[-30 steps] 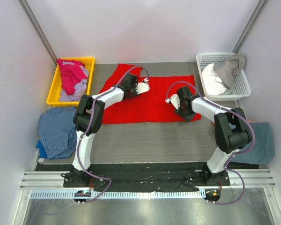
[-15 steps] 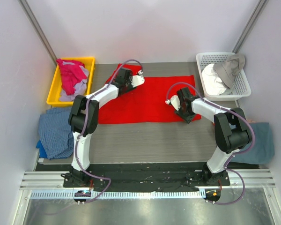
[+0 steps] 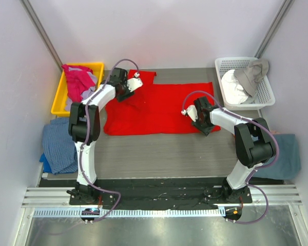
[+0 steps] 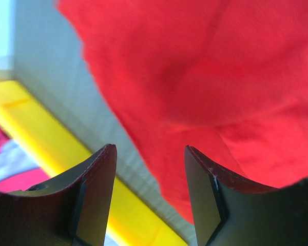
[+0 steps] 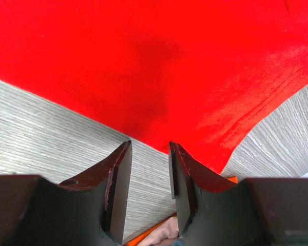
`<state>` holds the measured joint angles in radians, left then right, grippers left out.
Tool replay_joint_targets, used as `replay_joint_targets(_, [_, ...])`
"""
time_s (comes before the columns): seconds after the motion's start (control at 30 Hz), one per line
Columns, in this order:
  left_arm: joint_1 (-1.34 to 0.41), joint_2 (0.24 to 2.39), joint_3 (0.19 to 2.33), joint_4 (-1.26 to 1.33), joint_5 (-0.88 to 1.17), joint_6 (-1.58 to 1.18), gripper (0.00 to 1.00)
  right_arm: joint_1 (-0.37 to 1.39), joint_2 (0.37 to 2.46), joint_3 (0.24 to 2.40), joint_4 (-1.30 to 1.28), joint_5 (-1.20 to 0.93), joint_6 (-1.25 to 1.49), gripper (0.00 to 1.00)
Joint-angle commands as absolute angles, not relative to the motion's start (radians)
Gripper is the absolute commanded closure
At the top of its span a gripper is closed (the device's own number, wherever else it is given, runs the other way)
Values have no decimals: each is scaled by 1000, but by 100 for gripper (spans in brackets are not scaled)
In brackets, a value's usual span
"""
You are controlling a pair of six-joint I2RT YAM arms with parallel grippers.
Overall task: Fold and stack the t-shirts
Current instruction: Fold the flattened tshirt in 1/3 of the way
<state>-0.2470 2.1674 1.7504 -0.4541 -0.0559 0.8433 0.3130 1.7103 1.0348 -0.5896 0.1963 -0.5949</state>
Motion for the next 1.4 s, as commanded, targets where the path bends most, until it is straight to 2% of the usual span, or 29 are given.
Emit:
replay_joint_targets(0.0, [-212, 2172, 1787, -569, 70, 874, 40, 314, 1697, 1020, -557, 187, -580, 58])
replay_joint_targets(0.67, [-196, 2266, 1904, -612, 146, 870, 43, 316, 1686, 989, -551, 193, -571, 58])
replay_joint_targets(1.17, [-195, 2338, 1988, -638, 158, 856, 75, 316, 1672, 982, -560, 204, -568, 58])
replay_joint_targets(1.33, [-193, 2339, 1990, -641, 166, 854, 91, 314, 1674, 985, -563, 204, -566, 58])
replay_joint_targets(1.37, [-193, 2338, 1990, -641, 167, 854, 98, 316, 1672, 985, -563, 204, -565, 58])
